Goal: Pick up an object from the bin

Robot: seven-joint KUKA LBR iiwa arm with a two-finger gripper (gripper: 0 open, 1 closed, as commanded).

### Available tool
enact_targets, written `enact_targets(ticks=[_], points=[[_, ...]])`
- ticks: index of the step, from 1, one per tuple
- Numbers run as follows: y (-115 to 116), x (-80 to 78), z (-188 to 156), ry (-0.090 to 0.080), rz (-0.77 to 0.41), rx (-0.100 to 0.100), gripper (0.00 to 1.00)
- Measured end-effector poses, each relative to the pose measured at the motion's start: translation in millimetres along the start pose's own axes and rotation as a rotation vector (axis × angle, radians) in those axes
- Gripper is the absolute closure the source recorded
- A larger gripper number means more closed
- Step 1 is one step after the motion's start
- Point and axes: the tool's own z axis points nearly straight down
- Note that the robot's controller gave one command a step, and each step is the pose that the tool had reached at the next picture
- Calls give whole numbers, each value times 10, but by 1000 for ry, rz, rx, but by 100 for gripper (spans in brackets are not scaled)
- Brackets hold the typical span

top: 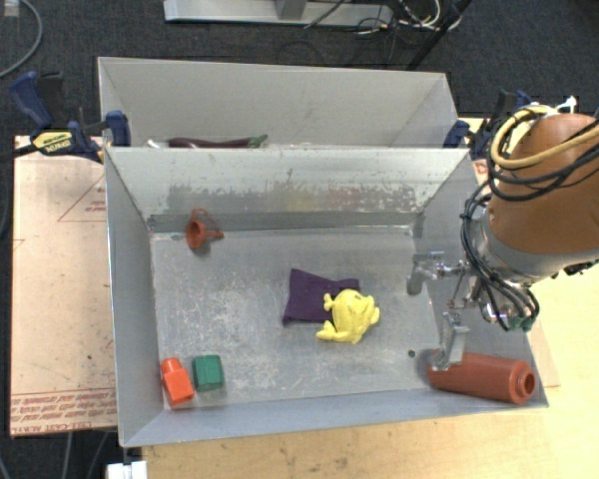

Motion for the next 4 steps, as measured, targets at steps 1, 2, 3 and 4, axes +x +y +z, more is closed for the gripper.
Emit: enact_targets(ticks=[1, 2, 3, 4], points=[[2, -14, -41, -8, -2, 1, 0], [9, -17, -36, -9, 0, 1, 0], [425, -164, 316, -8, -15, -2, 0], [473, -361, 776, -15, -219, 3, 0]])
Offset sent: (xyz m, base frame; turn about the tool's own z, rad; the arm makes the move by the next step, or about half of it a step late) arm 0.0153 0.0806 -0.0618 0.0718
